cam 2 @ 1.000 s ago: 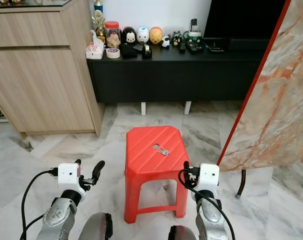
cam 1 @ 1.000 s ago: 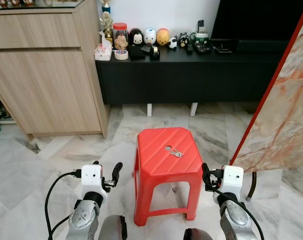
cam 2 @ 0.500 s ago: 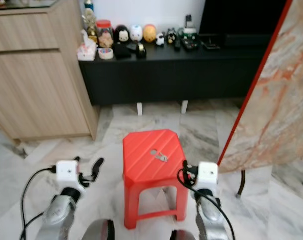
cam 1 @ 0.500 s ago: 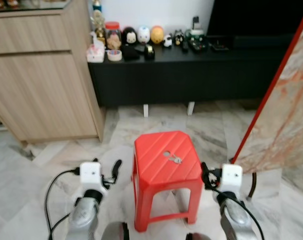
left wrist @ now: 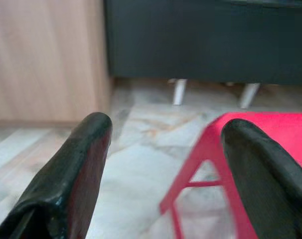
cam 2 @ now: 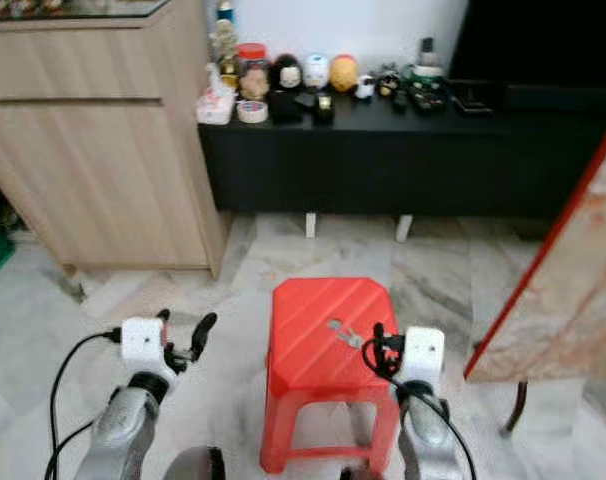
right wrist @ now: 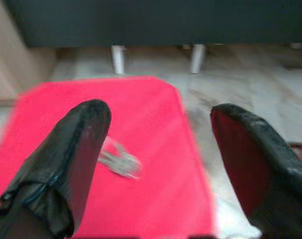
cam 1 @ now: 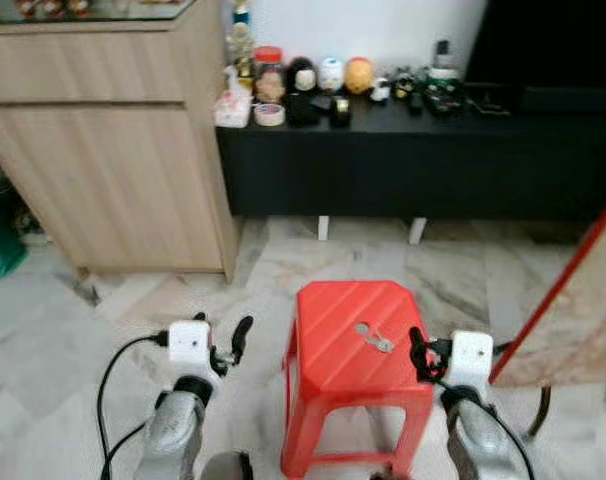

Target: Hang keys on a hook

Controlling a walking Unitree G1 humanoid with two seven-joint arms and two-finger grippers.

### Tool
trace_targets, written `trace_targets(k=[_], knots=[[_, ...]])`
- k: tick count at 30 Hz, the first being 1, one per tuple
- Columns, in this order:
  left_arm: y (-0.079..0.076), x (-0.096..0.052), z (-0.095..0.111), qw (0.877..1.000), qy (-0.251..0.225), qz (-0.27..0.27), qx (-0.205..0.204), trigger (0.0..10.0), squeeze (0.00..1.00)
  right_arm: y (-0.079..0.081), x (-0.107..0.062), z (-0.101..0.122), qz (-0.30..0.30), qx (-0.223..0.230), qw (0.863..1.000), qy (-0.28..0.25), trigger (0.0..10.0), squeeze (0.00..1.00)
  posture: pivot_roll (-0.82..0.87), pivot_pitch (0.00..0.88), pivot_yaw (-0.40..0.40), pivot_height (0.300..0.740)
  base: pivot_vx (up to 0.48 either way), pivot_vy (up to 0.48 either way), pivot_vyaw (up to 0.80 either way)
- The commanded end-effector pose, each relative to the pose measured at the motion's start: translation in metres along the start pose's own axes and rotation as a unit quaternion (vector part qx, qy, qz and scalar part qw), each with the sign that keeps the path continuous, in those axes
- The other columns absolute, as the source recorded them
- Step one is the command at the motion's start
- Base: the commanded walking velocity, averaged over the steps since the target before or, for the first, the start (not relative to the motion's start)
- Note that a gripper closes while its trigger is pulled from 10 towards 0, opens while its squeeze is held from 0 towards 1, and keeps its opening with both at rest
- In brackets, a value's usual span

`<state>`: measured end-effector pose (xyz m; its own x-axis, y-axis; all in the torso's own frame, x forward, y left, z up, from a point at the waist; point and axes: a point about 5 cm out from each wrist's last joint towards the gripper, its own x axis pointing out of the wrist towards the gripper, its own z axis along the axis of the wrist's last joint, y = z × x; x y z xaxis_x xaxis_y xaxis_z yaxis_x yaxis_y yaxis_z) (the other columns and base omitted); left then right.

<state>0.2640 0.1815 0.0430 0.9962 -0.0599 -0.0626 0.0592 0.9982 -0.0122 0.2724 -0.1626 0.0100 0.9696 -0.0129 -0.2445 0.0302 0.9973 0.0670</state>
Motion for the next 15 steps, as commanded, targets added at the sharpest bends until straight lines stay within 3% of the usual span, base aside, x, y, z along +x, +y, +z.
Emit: trace_targets(k=[1, 7, 15], knots=[[-0.007, 0.0037, 0.0029, 1.0, -0.005, -0.009, -0.012, 10.0, 0.0, -0.0099, -0.0006, 0.0003, -0.012, -0.002, 1.0, 0.001, 10.0, 0.0, 0.03, 0.0, -0.05, 0.613, 0.27, 0.0, 0.0], [-0.0075, 0.0041, 0.0034, 1.0, -0.006, -0.009, -0.012, 10.0, 0.0, -0.0102, -0.0004, 0.0003, -0.01, -0.009, 1.0, 0.0, 10.0, 0.0, 0.02, 0.0, -0.049, 0.613, 0.274, 0.0, 0.24], [-0.0079, 0.0042, 0.0036, 1.0, -0.006, -0.01, -0.013, 10.0, 0.0, -0.01, -0.0002, -0.0003, -0.008, -0.005, 1.0, 0.002, 10.0, 0.0, 0.02, 0.0, -0.049, 0.613, 0.274, 0.0, 0.0]])
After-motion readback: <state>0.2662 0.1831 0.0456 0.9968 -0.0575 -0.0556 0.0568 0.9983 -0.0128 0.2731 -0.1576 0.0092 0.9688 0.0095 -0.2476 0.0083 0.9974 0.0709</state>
